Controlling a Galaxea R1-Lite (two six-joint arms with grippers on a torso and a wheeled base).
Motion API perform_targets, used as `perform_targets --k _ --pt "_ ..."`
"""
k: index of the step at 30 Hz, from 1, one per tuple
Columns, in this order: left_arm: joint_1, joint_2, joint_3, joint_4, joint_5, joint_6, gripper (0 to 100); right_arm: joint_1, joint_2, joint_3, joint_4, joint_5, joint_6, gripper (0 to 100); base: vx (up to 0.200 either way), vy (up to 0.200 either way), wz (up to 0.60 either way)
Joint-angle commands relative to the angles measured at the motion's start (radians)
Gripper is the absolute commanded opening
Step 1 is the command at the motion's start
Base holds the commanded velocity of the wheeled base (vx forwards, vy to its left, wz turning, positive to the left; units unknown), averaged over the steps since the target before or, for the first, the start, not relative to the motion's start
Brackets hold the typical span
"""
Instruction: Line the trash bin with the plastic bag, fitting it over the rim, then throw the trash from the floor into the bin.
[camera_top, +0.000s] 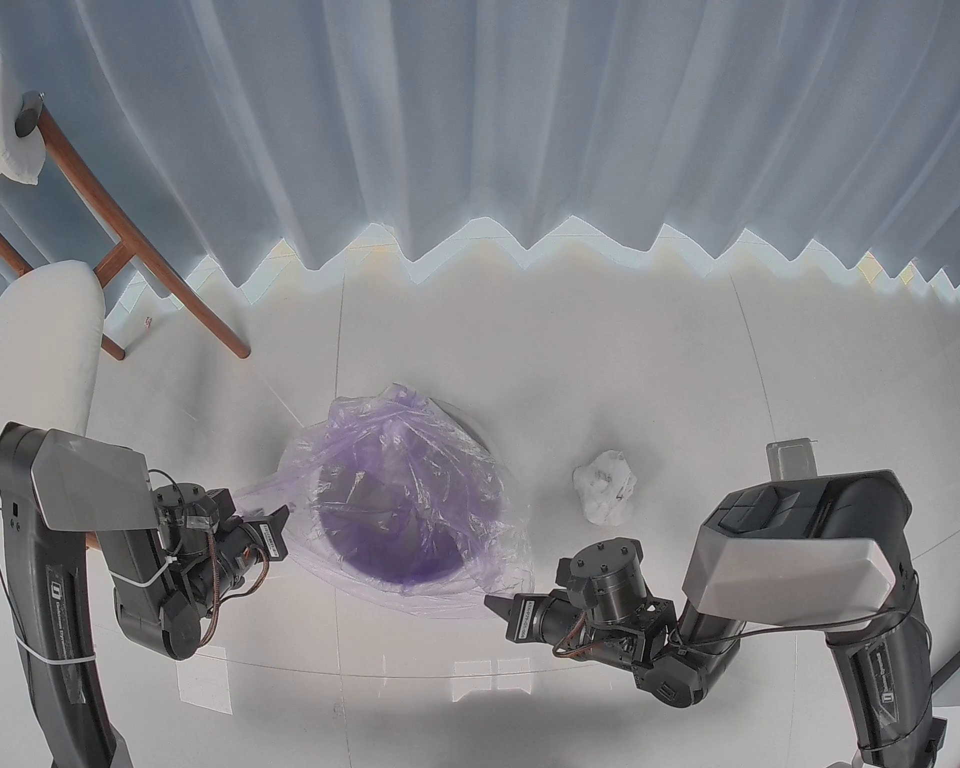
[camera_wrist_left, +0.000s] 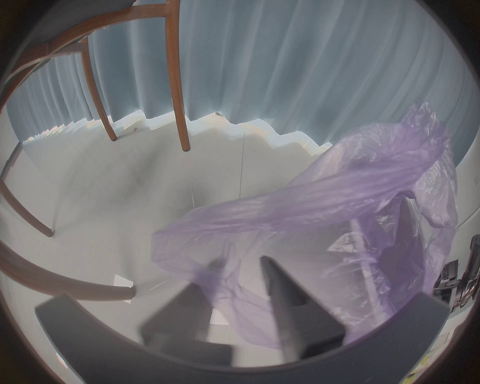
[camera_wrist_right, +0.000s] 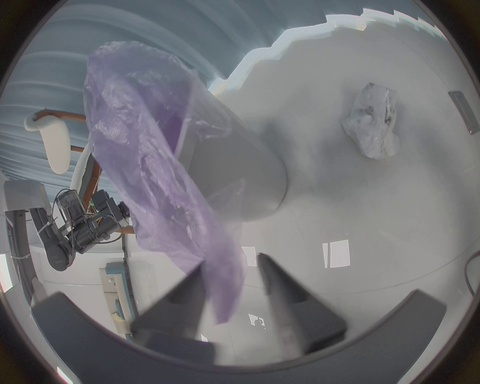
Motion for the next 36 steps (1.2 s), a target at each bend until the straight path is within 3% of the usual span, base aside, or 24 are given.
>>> perform_targets --k 1,9,16,22,27,36 --pt "0.002 -0.093 0.048 0.001 0.0 0.008 100 0.011 -0.019 0.049 -0.024 -0.007 -0.006 100 0.0 0.0 0.0" --pt "0.008 -0.281 0.156 -0.001 -0.008 0.014 100 0.014 -0.056 0.147 -0.092 -0.007 -0.024 100 0.0 0.0 0.0" --pt "0.01 -0.423 0.18 0.001 -0.031 0.017 100 0.068 -0.076 0.237 -0.201 -0.006 -0.024 100 0.0 0.0 0.0" --pt "-0.001 -0.577 0.213 0.001 -0.158 0.017 100 0.113 -0.145 0.314 -0.323 -0.009 -0.035 100 0.0 0.0 0.0" --pt "0.017 -0.72 0.205 0.001 -0.287 0.016 100 0.113 -0.26 0.354 -0.331 -0.007 -0.034 100 0.0 0.0 0.0" --pt "0.031 -0.88 0.182 0.065 -0.298 0.019 100 0.11 -0.315 0.377 -0.285 -0.007 -0.04 100 0.067 0.0 0.0"
